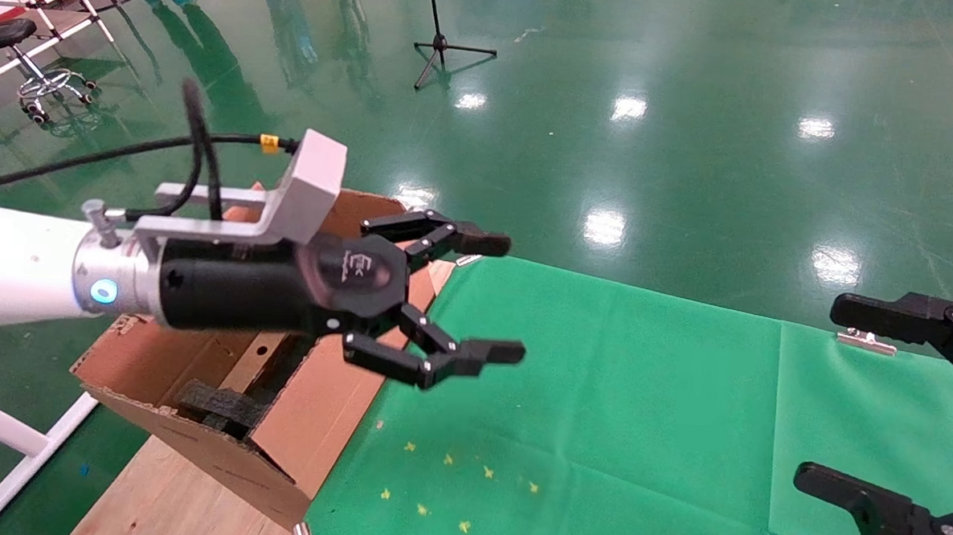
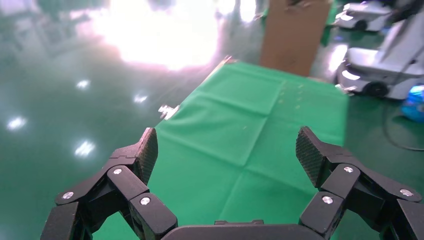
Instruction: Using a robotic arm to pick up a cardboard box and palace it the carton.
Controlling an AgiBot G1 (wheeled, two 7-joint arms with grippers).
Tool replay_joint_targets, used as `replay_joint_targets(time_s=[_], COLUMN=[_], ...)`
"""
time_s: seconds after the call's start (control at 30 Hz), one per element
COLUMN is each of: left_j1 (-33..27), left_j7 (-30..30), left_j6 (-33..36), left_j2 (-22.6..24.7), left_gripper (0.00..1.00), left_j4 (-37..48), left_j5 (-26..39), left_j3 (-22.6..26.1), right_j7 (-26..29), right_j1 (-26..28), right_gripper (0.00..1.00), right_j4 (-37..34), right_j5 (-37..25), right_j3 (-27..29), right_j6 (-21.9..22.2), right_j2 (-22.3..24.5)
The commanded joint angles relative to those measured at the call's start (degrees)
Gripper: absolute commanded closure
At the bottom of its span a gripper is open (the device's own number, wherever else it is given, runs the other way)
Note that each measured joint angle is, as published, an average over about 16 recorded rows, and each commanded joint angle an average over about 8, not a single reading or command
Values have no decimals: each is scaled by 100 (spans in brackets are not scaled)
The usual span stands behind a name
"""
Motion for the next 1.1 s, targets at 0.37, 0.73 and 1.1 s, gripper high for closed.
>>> replay_joint_targets(time_s=[0.37,0.73,1.1], left_j1=[888,1008,934], left_j7=[371,410,386], left_j6=[213,250,225], left_j2=[-15,-17,-16], left_gripper=[0,0,0], left_j4=[-952,-1074,-995], left_j5=[-796,-916,-843], left_j3=[-684,-778,-720], right_j7=[0,-1,-1], right_j1=[-1,-2,-2], right_gripper=[0,0,0], right_j4=[-1,-2,-2], right_j5=[0,1,1], right_j3=[0,1,1], right_j6=[1,2,2], right_j2=[0,1,0])
